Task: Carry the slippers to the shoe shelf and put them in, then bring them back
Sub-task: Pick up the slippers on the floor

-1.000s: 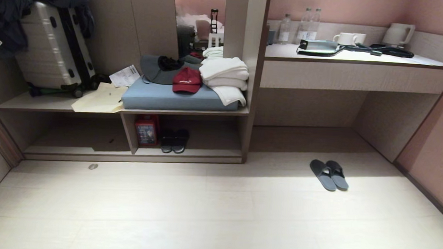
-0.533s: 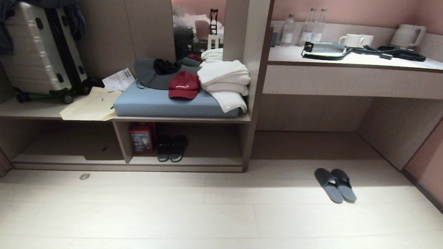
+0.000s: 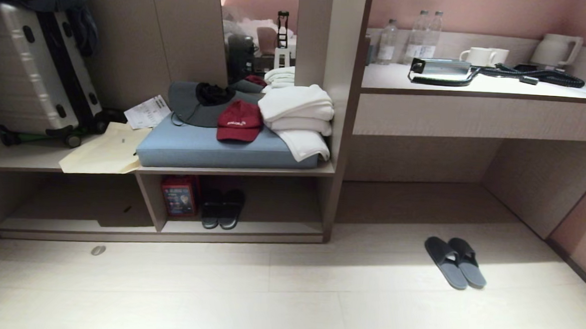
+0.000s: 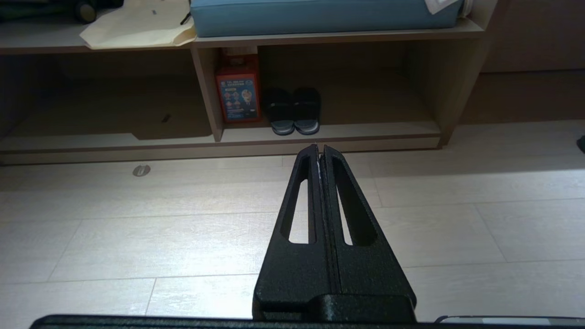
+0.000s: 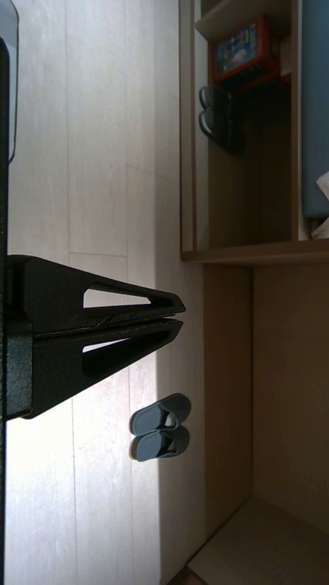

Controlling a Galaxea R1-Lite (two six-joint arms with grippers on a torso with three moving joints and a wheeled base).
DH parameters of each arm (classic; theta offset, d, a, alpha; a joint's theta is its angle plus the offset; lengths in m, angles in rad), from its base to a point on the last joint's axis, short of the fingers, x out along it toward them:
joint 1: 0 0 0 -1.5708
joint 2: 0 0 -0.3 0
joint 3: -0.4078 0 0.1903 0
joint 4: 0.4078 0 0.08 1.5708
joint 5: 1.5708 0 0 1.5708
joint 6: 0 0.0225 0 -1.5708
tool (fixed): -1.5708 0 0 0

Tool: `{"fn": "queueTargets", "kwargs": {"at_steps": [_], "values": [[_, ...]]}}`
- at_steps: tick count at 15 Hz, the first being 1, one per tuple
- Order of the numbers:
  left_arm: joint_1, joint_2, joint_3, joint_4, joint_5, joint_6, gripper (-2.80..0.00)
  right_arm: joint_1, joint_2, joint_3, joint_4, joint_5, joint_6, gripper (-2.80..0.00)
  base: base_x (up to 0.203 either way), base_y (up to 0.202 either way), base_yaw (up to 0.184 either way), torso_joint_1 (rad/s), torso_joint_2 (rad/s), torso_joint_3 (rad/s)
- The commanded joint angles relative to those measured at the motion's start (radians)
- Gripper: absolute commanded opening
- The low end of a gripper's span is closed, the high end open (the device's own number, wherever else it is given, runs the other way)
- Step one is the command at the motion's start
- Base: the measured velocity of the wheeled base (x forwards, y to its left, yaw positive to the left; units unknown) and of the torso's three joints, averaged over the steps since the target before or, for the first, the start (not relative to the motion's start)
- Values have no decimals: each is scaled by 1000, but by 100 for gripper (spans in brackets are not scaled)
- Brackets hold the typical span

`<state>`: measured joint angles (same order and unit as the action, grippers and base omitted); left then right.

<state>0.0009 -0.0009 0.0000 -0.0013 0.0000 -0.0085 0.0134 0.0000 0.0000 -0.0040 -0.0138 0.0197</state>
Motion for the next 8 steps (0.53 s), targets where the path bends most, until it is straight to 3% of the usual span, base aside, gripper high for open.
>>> {"fn": "queueTargets", "kwargs": {"at_steps": [1,8], "values": [[-1,1,0,0,1,-1,-280,0,0,0,-1,0,0,-280,194,0,0,-2,2,7],[-1,1,0,0,0,-1,-280,0,0,0,-1,0,0,-280,197,0,1,2,3,4]]}}
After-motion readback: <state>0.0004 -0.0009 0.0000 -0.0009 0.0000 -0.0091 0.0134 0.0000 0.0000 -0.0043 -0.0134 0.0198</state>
